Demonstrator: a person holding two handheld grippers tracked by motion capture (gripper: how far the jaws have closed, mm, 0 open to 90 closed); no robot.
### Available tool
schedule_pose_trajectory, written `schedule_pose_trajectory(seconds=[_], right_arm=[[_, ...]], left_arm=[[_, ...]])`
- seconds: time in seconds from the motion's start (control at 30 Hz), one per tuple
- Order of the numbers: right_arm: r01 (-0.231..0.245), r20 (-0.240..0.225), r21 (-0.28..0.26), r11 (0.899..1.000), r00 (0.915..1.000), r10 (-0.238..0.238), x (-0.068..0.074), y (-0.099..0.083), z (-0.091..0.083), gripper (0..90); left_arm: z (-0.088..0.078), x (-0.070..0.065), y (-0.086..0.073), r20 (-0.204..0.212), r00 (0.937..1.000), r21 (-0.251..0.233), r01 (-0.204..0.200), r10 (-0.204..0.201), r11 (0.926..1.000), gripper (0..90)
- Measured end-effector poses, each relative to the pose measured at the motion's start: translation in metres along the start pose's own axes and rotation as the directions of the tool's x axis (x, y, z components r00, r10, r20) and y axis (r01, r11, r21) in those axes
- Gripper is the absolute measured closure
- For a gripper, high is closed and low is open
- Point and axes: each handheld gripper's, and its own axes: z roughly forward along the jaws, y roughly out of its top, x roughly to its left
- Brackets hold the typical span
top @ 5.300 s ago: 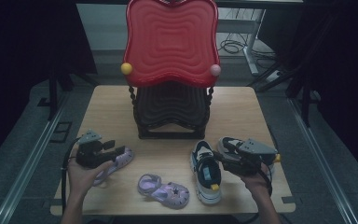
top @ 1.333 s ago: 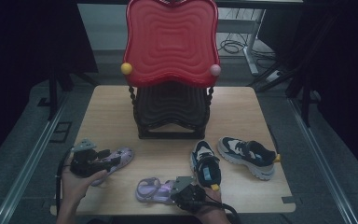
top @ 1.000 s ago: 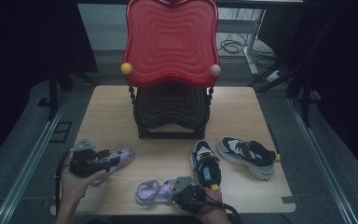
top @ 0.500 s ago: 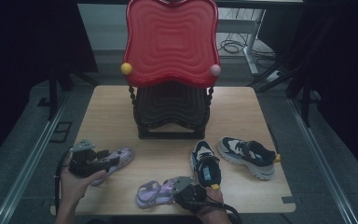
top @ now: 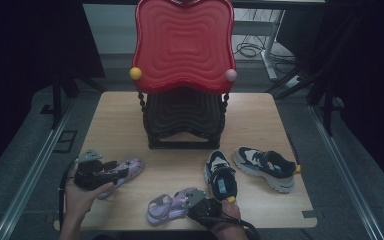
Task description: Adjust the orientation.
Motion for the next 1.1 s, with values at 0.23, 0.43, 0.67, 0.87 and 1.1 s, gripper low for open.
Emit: schedule_pose_trajectory(seconds=[0.23,0.43,0.67,0.87,1.1], right_arm=[[-0.004,0.011,0.013,1.0,0.9999,0.004,0.0006,-0.0027,0.0005,90.0],[-0.001,0.059,0.019,1.0,0.9983,-0.001,-0.0012,-0.0033,0.0024,90.0],[0.011,0.093,0.016,1.0,0.9956,-0.013,0.0019,-0.0012,0.0038,90.0],[0.012,0.108,0.014,1.0,0.994,-0.014,0.0013,0.0007,0.0048,90.0],[0.006,0.125,0.014,1.0,0.9921,-0.008,0.0002,0.0034,0.0073,90.0]], left_arm=[[-0.001,0.001,-0.0003,0.0,1.0,0.0,0.001,-0.001,1.0,38.9],[-0.0002,0.0003,-0.0001,0.0,1.0,0.003,0.0,0.0,1.0,38.9],[-0.0001,0.0007,-0.0004,0.0,1.0,0.008,0.001,-0.001,1.0,38.8],[0.0001,0.0003,-0.0003,0.001,1.0,0.009,-0.001,0.001,1.0,38.8],[0.0004,0.0005,-0.0004,0.001,1.0,0.011,-0.001,0.001,0.9999,38.9]])
